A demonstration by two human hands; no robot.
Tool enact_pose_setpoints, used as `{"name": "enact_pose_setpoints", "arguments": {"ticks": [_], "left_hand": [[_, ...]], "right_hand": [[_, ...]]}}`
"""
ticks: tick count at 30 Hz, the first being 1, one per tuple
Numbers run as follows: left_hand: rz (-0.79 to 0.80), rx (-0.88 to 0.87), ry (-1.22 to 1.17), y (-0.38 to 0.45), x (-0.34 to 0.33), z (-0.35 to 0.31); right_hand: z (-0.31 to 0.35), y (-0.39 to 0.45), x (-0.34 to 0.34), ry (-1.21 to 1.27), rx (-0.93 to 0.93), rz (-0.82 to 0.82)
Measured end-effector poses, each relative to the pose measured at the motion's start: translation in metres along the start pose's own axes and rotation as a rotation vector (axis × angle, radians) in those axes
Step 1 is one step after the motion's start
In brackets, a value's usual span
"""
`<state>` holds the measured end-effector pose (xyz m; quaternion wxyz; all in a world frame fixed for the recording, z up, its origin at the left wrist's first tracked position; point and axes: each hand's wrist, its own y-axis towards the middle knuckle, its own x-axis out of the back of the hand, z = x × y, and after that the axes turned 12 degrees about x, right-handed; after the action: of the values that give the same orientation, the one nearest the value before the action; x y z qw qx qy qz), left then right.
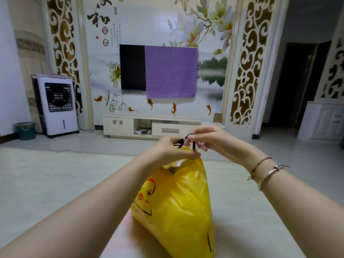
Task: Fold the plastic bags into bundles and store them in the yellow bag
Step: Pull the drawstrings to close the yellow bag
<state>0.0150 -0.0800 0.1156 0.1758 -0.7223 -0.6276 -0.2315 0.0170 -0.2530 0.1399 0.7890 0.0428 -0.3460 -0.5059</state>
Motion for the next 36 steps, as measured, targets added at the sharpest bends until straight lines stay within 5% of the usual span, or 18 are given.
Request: {"name": "enact_pose_setpoints", "arguments": {"ticks": [11, 18, 22, 27, 30, 36], "left_hand": [[-0.131, -0.032, -0.109, 0.013, -0.031, -0.003], [-0.143, -0.011, 0.200, 0.010, -0.027, 0.007], [-0.060, 0.023, 0.268, 0.005, -0.025, 0.014], [-0.014, 0.047, 0.078, 0.003, -0.008, 0.024], [0.086, 0.047, -0.101, 0.004, 0.003, 0.025], [0.224, 0.005, 0.010, 0.007, 0.004, 0.015]], "right_hand": [[-0.013, -0.017, -0.008, 0.127, 0.090, -0.108], [-0.030, -0.017, 0.001, 0.815, -0.061, -0.686], [-0.047, -0.016, -0.006, 0.892, -0.107, -0.883], [-0.055, -0.028, -0.012, 0.723, -0.098, -0.572], [-0.059, -0.034, -0.016, 0.743, -0.132, -0.525], [-0.050, -0.026, -0.031, 0.318, -0.110, -0.211]]}}
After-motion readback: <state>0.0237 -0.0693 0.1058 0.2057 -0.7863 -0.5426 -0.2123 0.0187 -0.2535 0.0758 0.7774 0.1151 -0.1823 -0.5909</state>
